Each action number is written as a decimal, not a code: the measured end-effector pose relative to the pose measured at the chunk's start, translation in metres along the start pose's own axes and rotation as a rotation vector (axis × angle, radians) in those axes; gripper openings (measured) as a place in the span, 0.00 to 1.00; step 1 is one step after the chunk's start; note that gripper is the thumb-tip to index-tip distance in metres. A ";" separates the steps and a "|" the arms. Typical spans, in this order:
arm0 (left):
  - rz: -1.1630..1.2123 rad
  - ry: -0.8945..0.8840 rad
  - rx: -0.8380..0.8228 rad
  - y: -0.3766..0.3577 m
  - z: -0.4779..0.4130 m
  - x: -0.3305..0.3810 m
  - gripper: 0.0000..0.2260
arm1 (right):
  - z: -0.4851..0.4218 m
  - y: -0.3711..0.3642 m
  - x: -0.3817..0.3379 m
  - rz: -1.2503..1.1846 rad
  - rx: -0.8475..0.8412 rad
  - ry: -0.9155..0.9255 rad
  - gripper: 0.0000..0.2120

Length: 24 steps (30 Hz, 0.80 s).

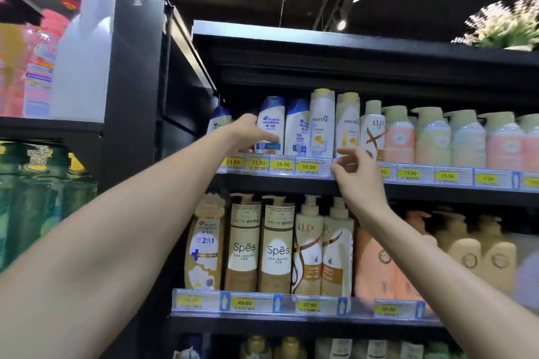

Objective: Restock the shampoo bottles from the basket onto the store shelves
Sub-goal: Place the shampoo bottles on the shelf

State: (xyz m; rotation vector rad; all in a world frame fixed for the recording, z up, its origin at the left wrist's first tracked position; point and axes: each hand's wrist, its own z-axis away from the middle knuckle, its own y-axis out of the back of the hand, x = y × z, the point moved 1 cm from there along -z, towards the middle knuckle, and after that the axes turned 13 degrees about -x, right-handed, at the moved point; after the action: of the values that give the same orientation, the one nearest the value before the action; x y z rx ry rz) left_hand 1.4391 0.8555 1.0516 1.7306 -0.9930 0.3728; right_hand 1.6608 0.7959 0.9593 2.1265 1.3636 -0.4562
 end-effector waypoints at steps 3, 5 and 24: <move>-0.020 -0.026 -0.024 -0.003 0.007 0.002 0.10 | 0.004 0.000 0.001 0.003 -0.005 0.009 0.12; -0.025 -0.048 -0.030 -0.006 0.009 0.001 0.12 | 0.005 0.002 -0.001 0.024 -0.019 0.013 0.12; -1.095 -0.096 0.302 -0.095 0.151 0.000 0.35 | 0.091 0.065 0.030 0.851 -0.410 -0.065 0.33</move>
State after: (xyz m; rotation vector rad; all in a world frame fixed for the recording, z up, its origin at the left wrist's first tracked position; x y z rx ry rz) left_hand 1.4803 0.7299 0.9321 2.2931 0.0598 -0.2920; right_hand 1.7342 0.7396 0.8896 2.0712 0.3701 0.0978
